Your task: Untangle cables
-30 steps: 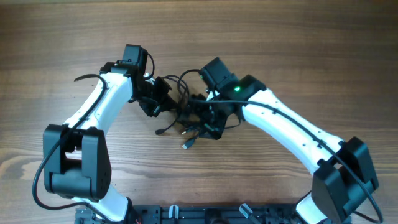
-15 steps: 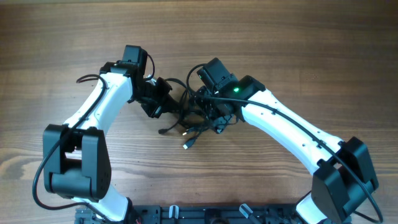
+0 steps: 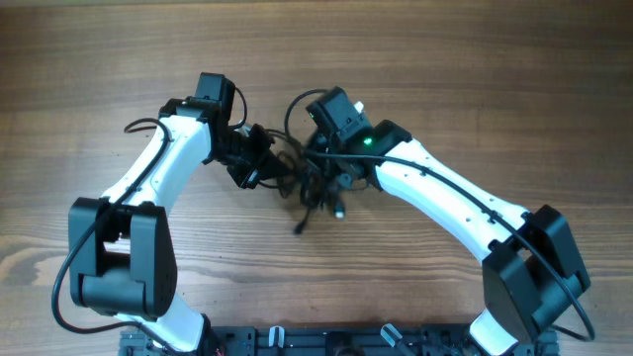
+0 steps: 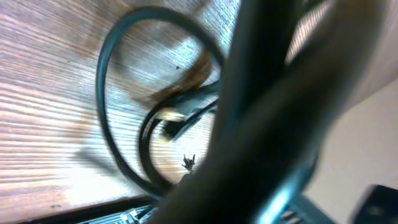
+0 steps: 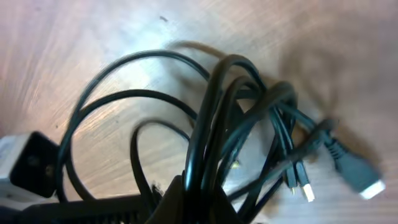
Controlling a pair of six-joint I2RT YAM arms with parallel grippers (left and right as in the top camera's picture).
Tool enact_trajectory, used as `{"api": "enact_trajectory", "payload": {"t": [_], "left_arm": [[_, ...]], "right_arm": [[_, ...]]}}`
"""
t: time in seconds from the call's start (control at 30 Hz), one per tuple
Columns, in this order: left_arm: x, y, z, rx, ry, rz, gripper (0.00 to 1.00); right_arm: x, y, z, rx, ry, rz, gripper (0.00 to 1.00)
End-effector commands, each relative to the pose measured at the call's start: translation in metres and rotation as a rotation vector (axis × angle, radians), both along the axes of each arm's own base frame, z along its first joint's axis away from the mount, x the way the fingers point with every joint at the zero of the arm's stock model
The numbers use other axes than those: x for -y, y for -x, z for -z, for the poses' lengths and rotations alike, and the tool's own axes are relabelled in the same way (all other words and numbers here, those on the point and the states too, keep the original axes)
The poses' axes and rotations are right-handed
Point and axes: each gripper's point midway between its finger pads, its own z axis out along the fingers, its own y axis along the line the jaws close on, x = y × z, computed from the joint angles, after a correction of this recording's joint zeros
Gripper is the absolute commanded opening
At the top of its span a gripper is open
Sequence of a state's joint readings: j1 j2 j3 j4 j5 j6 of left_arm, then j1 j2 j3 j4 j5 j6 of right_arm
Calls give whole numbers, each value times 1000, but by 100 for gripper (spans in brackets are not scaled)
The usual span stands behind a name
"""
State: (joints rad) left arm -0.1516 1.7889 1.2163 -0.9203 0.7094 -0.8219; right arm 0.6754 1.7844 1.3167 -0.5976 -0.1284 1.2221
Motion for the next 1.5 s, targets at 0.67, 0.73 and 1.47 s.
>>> {"api": "enact_trajectory", "payload": {"t": [0.67,0.73,1.47], "left_arm": [[-4,-16,-33,81,-30,-99,23],[-3,-22,-35,74,-21,-139,25],[23,-31,-49,89,79,-155,22]], "right_arm": [[-24,-18,-18,303,-30,-524,8],[-24,-19,-18,296,-31,-509,8],[-18,-27,-16,295,-3,-434,4]]}}
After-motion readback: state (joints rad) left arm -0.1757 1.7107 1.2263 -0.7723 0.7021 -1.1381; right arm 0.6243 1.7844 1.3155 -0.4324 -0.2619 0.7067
